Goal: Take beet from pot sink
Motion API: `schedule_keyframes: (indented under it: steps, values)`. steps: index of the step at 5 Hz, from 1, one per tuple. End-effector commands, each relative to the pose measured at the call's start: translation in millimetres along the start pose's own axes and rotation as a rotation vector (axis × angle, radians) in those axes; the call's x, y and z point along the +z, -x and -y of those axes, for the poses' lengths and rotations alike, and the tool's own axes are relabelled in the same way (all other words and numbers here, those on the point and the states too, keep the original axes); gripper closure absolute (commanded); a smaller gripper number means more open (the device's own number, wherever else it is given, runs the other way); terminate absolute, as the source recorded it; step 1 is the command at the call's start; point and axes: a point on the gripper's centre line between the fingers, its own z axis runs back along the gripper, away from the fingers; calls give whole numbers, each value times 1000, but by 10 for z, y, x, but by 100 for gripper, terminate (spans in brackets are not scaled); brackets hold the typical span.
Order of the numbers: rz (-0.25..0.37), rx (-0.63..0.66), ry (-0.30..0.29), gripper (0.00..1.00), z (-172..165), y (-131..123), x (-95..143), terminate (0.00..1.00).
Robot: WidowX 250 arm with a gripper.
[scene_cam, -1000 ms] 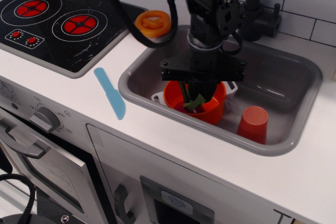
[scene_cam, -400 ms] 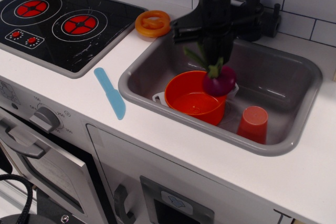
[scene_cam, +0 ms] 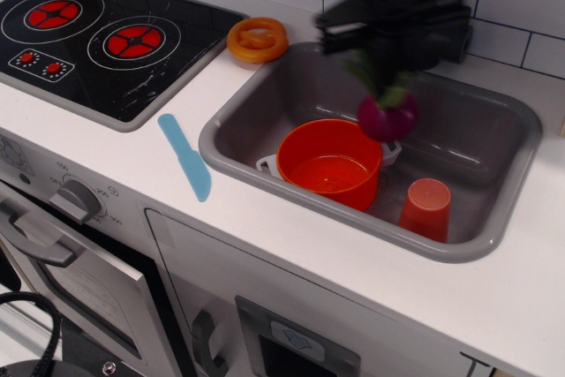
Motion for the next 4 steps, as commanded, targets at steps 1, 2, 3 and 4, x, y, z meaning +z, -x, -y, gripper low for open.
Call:
schedule_keyframes:
  steps: [1, 2, 3, 4]
  values:
    - [51, -53, 81, 100, 490, 149, -46, 0]
    - [68, -41, 60, 100, 676, 219, -186, 0]
    - [83, -62, 14, 100, 743, 292, -390, 0]
    - [99, -57, -11, 100, 755, 334, -469, 0]
